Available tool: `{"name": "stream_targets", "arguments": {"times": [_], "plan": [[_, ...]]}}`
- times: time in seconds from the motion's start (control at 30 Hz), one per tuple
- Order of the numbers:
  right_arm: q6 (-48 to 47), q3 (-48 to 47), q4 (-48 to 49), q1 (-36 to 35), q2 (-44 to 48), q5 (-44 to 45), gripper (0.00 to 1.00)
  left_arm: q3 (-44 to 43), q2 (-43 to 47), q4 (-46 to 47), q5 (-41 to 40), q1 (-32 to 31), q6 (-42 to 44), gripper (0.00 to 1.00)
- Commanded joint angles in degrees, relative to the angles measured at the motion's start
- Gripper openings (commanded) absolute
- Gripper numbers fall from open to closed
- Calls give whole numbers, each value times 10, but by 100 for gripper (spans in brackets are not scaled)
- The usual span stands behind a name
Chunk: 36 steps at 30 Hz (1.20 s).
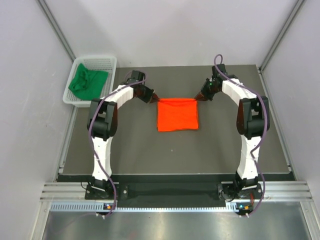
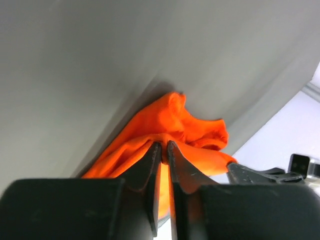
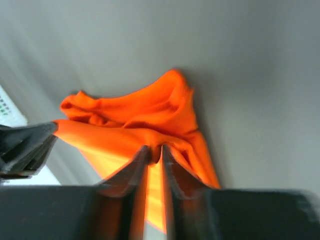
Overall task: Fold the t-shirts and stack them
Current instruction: Fold the tshirt
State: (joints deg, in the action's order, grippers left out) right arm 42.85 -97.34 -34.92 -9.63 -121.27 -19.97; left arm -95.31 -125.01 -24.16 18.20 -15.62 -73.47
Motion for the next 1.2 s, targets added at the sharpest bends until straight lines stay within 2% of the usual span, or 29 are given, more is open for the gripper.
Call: {"name": "stream_targets", "arguments": {"times": [0.0,0.03,0.07,0.1,0.2,0.23,0.3,0.43,0.47,0.53,0.6,0.67,0.73,0.9,1.0,1.07,1.13,1.17], "plan": [[-31,-45,31,33,-12,5,20,-112,-39,-39,-15,15,115,18],[-65,-52,35,37,-15,5,26,-150,-65,-114,-30,12,148,20],[-87,-55,36,45,-17,-10,28,-207,-71,-149,-44,10,180,20],[-108,-55,35,51,-14,-20,34,-217,-70,-170,-52,9,225,20],[-168,-30,46,53,24,-66,47,-148,-6,-115,-45,2,281,23],[-169,-5,55,51,36,-81,49,-126,29,-100,-40,1,286,26],[-163,25,96,41,64,-137,51,-67,55,-54,-12,-5,293,25],[-111,105,194,-8,87,-208,51,24,74,73,96,-14,266,19],[-104,115,213,-18,88,-211,50,25,68,89,109,-19,251,14],[-67,133,271,-29,79,-219,50,21,43,119,128,-30,240,13],[4,150,353,-34,50,-236,39,0,18,125,134,-35,229,13],[35,149,382,-25,4,-248,28,-29,-29,127,144,-35,216,13],[76,148,430,-9,-24,-255,22,-66,-73,114,146,-32,214,12],[57,100,413,30,-87,-255,22,-160,-166,60,141,-30,241,12],[10,61,350,51,-119,-271,25,-206,-188,21,144,-27,266,14],[-38,16,235,58,-116,-262,27,-229,-184,-22,145,-26,290,15],[-94,2,182,59,-88,-230,28,-205,-137,-31,139,-28,308,16],[-107,2,164,58,-54,-221,32,-189,-116,-32,130,-28,318,18]]}}
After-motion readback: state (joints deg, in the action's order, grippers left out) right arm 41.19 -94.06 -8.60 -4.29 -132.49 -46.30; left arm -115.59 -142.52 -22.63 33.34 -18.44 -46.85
